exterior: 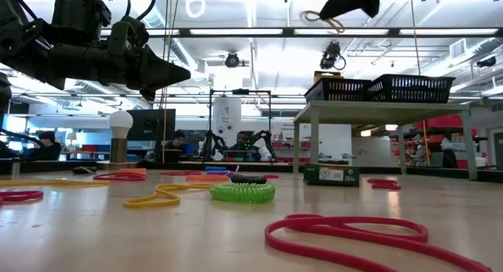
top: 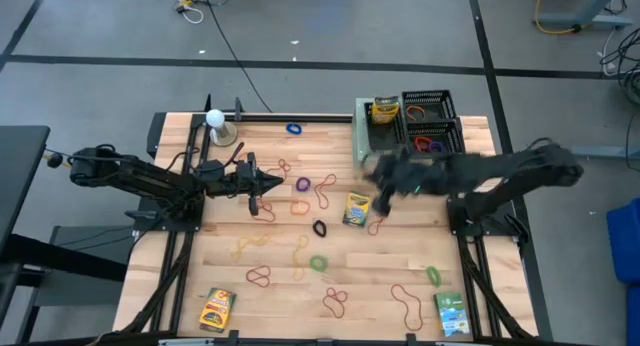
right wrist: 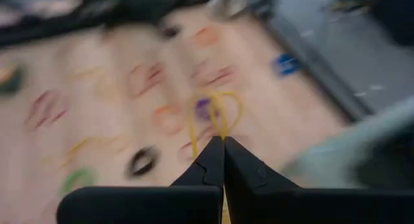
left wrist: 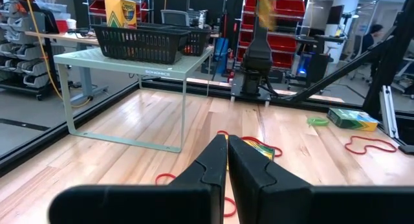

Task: Pick & Place Office Desk Supplies
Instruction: Put the right yellow rubber band into the top right black bin on the shelf

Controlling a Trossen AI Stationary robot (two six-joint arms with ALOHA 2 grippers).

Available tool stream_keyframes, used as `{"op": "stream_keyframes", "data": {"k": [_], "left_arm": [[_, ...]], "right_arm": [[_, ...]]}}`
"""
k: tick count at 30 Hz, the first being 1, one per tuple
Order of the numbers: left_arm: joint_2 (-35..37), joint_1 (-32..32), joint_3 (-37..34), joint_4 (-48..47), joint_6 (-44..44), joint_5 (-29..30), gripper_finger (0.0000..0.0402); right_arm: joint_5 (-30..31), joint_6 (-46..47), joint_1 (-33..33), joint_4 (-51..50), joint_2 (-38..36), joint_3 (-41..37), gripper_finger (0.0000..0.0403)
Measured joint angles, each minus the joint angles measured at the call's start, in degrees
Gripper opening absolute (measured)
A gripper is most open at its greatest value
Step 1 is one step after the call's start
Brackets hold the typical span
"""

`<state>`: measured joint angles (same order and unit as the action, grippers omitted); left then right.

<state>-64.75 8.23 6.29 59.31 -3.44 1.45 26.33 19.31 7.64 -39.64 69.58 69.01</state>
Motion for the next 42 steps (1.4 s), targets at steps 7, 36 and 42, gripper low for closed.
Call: {"op": "stream_keyframes", "data": {"k": [7,36,42], "left_arm": [[0.00,0.00,0.01,0.00,0.00,0.00,0.0022],[0.00,0.02,-0.01,-1.34,-1.83,-0.92,0.0022],[-0.02,0.00,-0.01,-3.31,-1.64,-1.65,0.0022]], "right_arm": [[2.62,-4.82,-19.46,-1.37,-9.32,0.02,0.0002],[1.78,-13.80,-57.96,-12.13,4.18,0.04,0.0121],[2.08,-13.77,-57.39,-12.39,0.71,0.04,0.0188]]}}
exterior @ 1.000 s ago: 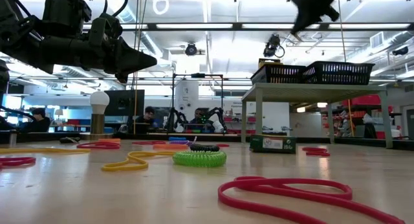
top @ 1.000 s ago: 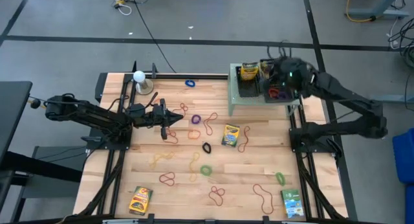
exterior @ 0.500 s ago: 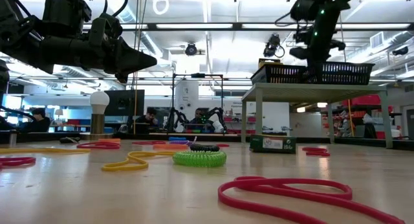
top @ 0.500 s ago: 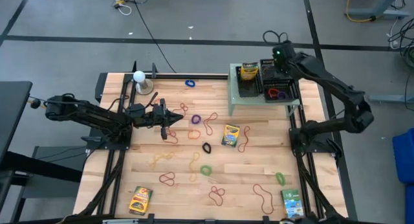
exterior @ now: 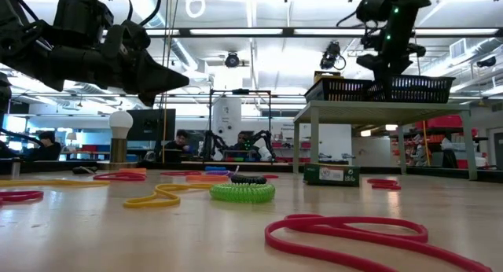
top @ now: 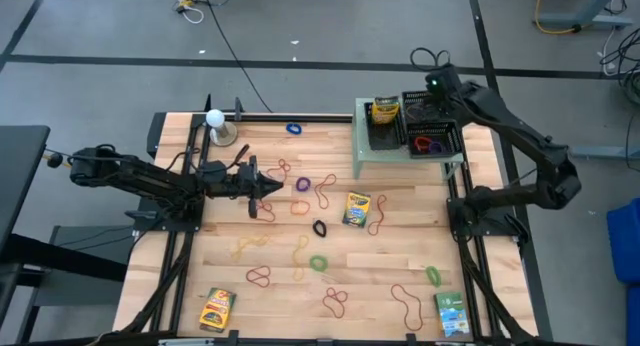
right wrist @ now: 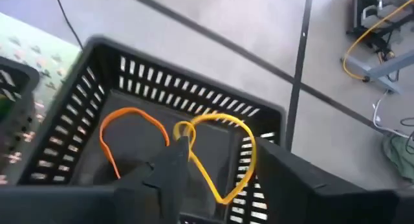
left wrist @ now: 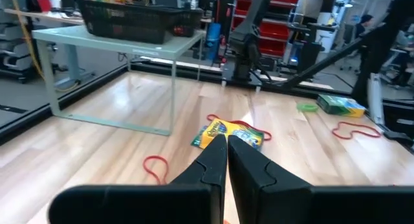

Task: Pick & Place Office Desk Supplies
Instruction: Put the right yellow rubber band into the top right black bin on the shelf, then put the red rubber band into the top right black bin on the shelf

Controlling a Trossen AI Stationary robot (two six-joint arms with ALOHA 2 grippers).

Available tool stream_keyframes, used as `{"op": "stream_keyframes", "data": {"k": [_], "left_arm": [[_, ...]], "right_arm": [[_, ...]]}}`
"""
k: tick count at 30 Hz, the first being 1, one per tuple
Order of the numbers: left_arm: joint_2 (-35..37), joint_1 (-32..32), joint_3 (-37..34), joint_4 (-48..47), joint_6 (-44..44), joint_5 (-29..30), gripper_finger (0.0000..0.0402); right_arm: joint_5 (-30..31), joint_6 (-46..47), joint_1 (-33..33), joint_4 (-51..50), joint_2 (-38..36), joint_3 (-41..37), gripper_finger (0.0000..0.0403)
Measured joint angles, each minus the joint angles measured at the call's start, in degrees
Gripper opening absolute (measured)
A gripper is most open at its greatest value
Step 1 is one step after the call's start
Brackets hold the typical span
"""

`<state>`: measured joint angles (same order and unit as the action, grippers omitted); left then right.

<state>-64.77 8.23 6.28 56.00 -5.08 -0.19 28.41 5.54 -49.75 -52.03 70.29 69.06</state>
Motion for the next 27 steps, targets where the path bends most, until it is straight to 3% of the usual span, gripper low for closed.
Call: {"op": "stream_keyframes", "data": {"k": [5,13,16,20,27], "left_arm": [[0.00,0.02,0.00,0.24,0.36,0.37,0.0023],[0.00,0.01,0.21,1.75,0.43,0.22,0.0023],[0.00,0.00,0.22,1.86,-0.59,0.17,0.0023],[0.00,0.00,0.24,2.52,-1.83,0.19,0.0023],[0.00,0.00,0.24,2.61,-2.47,-0.23,0.0023]], "right_arm": [[-0.16,0.07,1.44,0.05,-3.78,0.00,0.0183],[-3.24,3.11,-0.53,1.05,1.65,0.00,0.0075],[-5.28,4.79,-0.95,1.14,3.77,-0.02,0.0053],[-6.39,8.34,-1.09,1.41,4.38,-0.02,0.0071],[-8.04,7.46,-0.55,0.90,1.76,-0.02,0.0159]]}}
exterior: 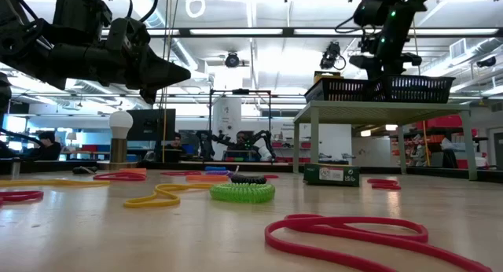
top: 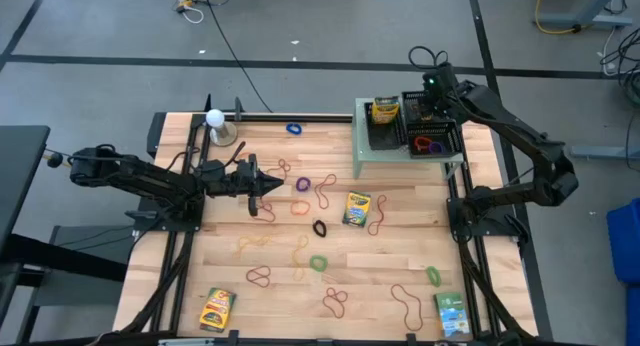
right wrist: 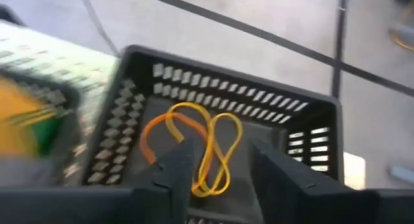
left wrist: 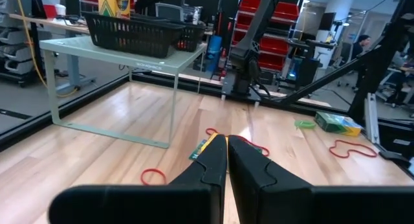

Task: Pick & Place Office Desk Supplies
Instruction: Put the red rubber band into the top right black bin on the shelf

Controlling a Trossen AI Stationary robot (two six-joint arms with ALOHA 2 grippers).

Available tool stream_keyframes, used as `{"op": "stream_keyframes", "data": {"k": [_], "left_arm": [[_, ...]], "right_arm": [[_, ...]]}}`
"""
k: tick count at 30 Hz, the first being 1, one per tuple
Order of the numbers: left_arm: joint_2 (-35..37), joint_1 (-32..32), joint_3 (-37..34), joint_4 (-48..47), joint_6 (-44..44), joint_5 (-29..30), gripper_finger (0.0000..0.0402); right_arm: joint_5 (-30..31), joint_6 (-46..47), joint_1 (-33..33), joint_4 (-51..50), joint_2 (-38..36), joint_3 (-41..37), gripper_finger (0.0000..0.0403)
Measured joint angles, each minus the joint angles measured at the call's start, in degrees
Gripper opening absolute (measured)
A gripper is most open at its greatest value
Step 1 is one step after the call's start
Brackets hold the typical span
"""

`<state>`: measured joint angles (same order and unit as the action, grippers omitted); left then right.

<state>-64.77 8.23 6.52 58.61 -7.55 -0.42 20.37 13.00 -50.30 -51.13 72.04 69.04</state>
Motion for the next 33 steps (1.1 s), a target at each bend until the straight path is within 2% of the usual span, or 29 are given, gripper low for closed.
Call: {"op": "stream_keyframes", "data": {"k": [3,6,11,15,17,20,27,33], "left_arm": [[0.00,0.00,0.02,-0.36,0.12,-2.15,0.0023],[0.00,0.00,0.02,-1.01,0.70,-3.22,0.0023],[0.00,0.00,0.04,-2.55,0.74,-3.11,0.0023],[0.00,0.00,0.07,-3.23,-0.13,-2.63,0.0023],[0.00,0.00,0.07,-3.19,-1.06,-2.61,0.0023],[0.00,0.00,0.07,-3.20,-2.37,-2.63,0.0023],[0.02,0.00,0.43,-5.18,-3.74,-5.08,0.0022],[0.02,0.00,7.24,-22.10,-5.35,-6.88,0.0025]], "right_arm": [[-3.64,-0.14,2.14,-0.51,-3.34,0.00,0.0168],[-2.74,-0.40,7.69,-0.53,-7.80,-0.01,0.0150],[2.71,1.55,22.29,-0.50,-13.76,-0.15,0.0076],[7.97,3.99,36.55,2.41,-14.63,-2.18,0.0013],[9.48,3.89,42.49,7.10,-14.53,-5.79,0.0007],[10.44,3.68,49.52,18.99,-14.32,-13.34,0.0020],[12.36,-1.87,62.51,46.01,-14.29,-27.92,0.0010],[12.56,-7.03,66.71,59.95,-14.29,-34.51,0.0004]]}}
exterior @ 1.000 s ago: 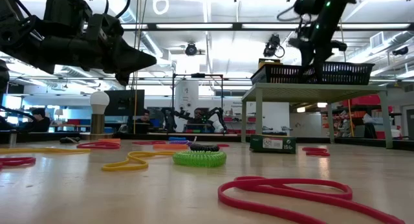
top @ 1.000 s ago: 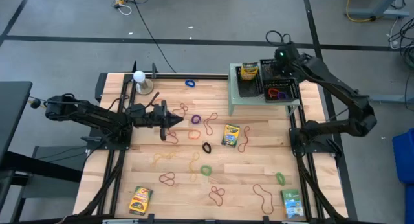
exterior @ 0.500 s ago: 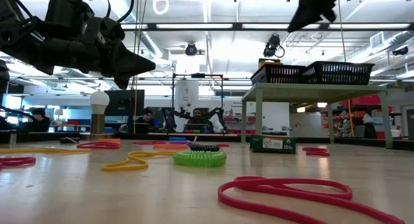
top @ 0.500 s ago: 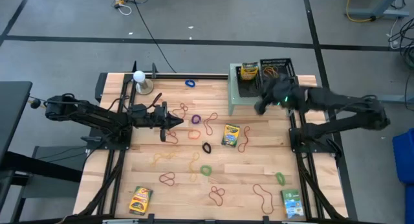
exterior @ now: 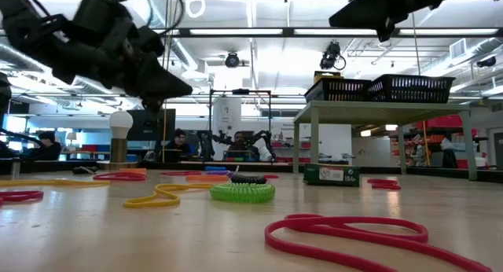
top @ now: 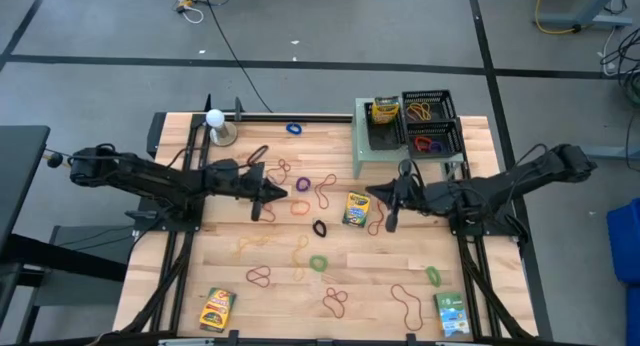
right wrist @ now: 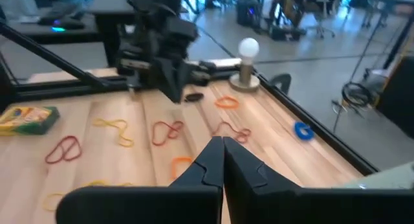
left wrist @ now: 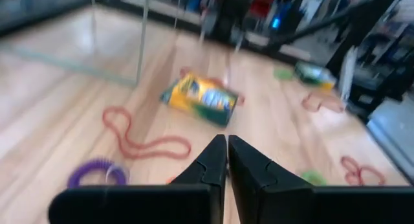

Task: Pick & Place Office Desk Supplies
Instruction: Put the red rubber band into the top right black bin on the shelf

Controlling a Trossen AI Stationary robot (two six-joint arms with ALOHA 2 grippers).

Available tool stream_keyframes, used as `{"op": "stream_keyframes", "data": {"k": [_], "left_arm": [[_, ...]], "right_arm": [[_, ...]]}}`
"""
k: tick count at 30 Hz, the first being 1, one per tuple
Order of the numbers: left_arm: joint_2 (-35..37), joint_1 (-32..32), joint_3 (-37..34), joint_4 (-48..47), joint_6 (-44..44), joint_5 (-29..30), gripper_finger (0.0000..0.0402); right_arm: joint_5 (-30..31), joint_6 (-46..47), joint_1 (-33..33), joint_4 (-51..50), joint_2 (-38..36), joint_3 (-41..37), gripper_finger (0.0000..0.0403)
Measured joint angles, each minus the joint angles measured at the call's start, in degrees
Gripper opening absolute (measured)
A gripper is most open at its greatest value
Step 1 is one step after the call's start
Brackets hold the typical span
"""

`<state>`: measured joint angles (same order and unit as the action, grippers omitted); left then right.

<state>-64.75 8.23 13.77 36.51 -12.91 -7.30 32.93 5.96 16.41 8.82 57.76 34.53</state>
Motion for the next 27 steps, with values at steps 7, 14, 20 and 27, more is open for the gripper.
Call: {"op": "stream_keyframes", "data": {"k": [7,14,20,27], "left_arm": [[0.00,-0.03,9.53,-30.07,-0.02,1.00,0.0070],[0.00,-3.71,13.59,-50.93,-1.50,7.36,0.0118],[-0.37,-10.64,13.45,-55.80,-5.23,8.29,0.0142],[-2.19,-20.80,13.43,-57.65,-9.30,8.38,0.0156]], "right_arm": [[0.04,-1.95,0.43,1.72,0.00,-1.32,0.0021],[0.02,-3.13,0.43,1.72,0.00,-1.32,0.0022],[0.00,-3.94,0.34,1.71,0.00,-1.32,0.0022],[-0.06,-4.03,0.23,1.68,0.00,-1.32,0.0023]]}}
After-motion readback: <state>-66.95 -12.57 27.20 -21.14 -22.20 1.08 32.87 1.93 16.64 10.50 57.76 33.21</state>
